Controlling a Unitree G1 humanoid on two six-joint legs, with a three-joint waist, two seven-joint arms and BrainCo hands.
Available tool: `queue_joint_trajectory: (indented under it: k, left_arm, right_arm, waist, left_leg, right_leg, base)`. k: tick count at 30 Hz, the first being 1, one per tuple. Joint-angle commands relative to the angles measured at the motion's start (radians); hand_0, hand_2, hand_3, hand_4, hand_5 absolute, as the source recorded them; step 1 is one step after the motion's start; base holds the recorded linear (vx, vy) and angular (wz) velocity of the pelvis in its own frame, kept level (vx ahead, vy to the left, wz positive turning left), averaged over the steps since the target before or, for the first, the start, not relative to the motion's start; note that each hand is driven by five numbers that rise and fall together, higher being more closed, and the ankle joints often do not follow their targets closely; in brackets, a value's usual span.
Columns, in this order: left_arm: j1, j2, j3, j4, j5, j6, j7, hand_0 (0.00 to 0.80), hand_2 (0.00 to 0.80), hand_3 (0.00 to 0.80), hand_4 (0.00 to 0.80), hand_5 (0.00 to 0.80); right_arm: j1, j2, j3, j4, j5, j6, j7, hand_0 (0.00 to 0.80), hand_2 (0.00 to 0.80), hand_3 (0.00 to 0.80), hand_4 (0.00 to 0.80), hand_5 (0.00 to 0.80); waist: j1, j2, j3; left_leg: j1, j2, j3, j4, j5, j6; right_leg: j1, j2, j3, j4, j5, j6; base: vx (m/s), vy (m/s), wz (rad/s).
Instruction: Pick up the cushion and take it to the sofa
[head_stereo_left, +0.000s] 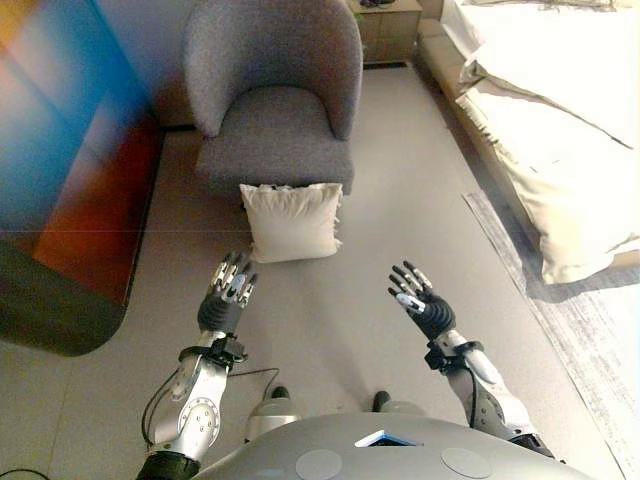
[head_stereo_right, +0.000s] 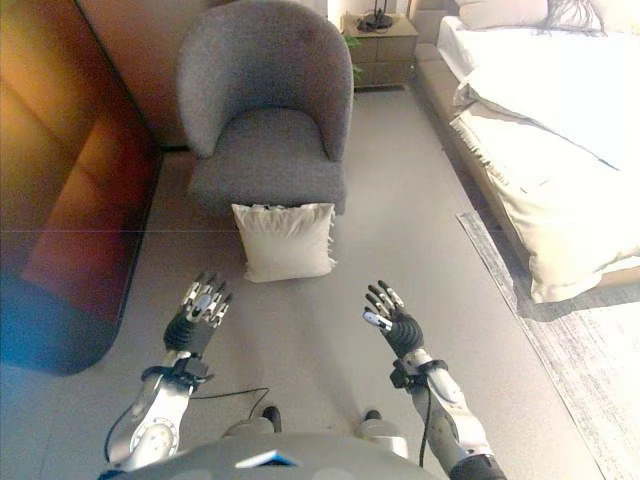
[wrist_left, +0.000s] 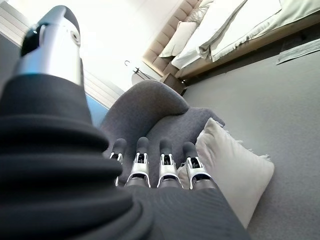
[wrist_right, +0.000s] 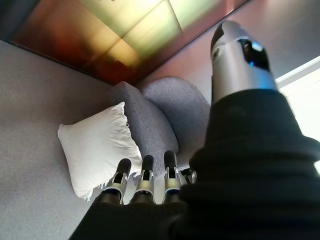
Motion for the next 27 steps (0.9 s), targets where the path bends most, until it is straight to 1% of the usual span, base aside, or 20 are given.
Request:
queue_joint_trajectory:
  k: [1,6,10,16,19,22,27]
  left_arm:
    - [-0.055,0.033,0.008,-0.070,0.042,-0.015,-0.022,0.000,0.000,0.000,0.000,0.000]
    - [-0.062,0.031,0.016,-0.072,0.005,-0.027,-0.050,0.000,0.000,0.000,0.000,0.000]
    - [-0.071,0.028,-0.005,-0.067,0.033,-0.033,-0.020,0.000,0.000,0.000,0.000,0.000]
    - [-0.067,0.033,0.004,-0.065,0.048,-0.041,-0.027,0.000,0.000,0.000,0.000,0.000]
    - [-0.064,0.031,0.003,-0.059,0.051,-0.058,-0.030,0.000,0.000,0.000,0.000,0.000]
    - [-0.062,0.026,0.005,-0.064,0.041,-0.065,-0.013,0.000,0.000,0.000,0.000,0.000]
    - [-0.055,0.021,0.007,-0.062,0.036,-0.075,-0.018,0.000,0.000,0.000,0.000,0.000]
  right_arm:
    - [-0.072,0.019,-0.006,-0.054,0.003,-0.040,0.002,0.000,0.000,0.000,0.000,0.000]
    - [-0.079,0.019,-0.010,-0.045,0.008,-0.038,0.001,0.000,0.000,0.000,0.000,0.000]
    - [-0.079,0.020,-0.003,-0.050,0.007,-0.034,-0.004,0.000,0.000,0.000,0.000,0.000]
    - [-0.074,0.018,-0.013,-0.043,0.008,-0.041,0.009,0.000,0.000,0.000,0.000,0.000]
    - [-0.069,0.024,-0.015,-0.037,0.008,-0.047,0.001,0.000,0.000,0.000,0.000,0.000]
    - [-0.066,0.029,-0.014,-0.037,0.004,-0.049,-0.004,0.000,0.000,0.000,0.000,0.000]
    - [-0.067,0.030,-0.010,-0.028,-0.003,-0.052,0.003,0.000,0.000,0.000,0.000,0.000]
  waist:
    - [-0.004,-0.013,0.015]
    - [-0.003,-0.012,0.014]
    - [-0.006,-0.014,0.015]
    - [-0.005,-0.015,0.017]
    - [-0.004,-0.016,0.015]
    - [-0.004,-0.017,0.015]
    - [-0.003,-0.021,0.014]
  left_leg:
    - [0.031,-0.074,0.001,0.006,-0.096,0.070]
    - [0.031,-0.073,0.001,0.006,-0.096,0.068]
    - [0.031,-0.073,0.003,0.006,-0.097,0.069]
    - [0.029,-0.074,0.001,0.006,-0.096,0.070]
    - [0.030,-0.074,0.001,0.006,-0.097,0.069]
    - [0.030,-0.072,0.004,0.006,-0.097,0.069]
    - [0.035,-0.074,0.010,0.006,-0.099,0.069]
  right_leg:
    - [0.005,0.046,-0.013,0.007,-0.032,-0.003]
    - [0.005,0.045,-0.015,0.007,-0.032,-0.001]
    - [0.005,0.047,-0.011,0.007,-0.031,-0.001]
    - [0.003,0.048,-0.011,0.007,-0.031,0.000]
    - [0.004,0.047,-0.012,0.007,-0.031,0.001]
    - [0.003,0.047,-0.014,0.007,-0.030,0.000]
    - [0.004,0.047,-0.016,0.007,-0.029,0.000]
  base:
    - [0.000,0.000,0.00]
    - [0.000,0.000,0.00]
    - [0.000,0.000,0.00]
    - [0.000,0.000,0.00]
    - [0.000,0.000,0.00]
    - [0.000,0.000,0.00]
    - [0.014,0.014,0.00]
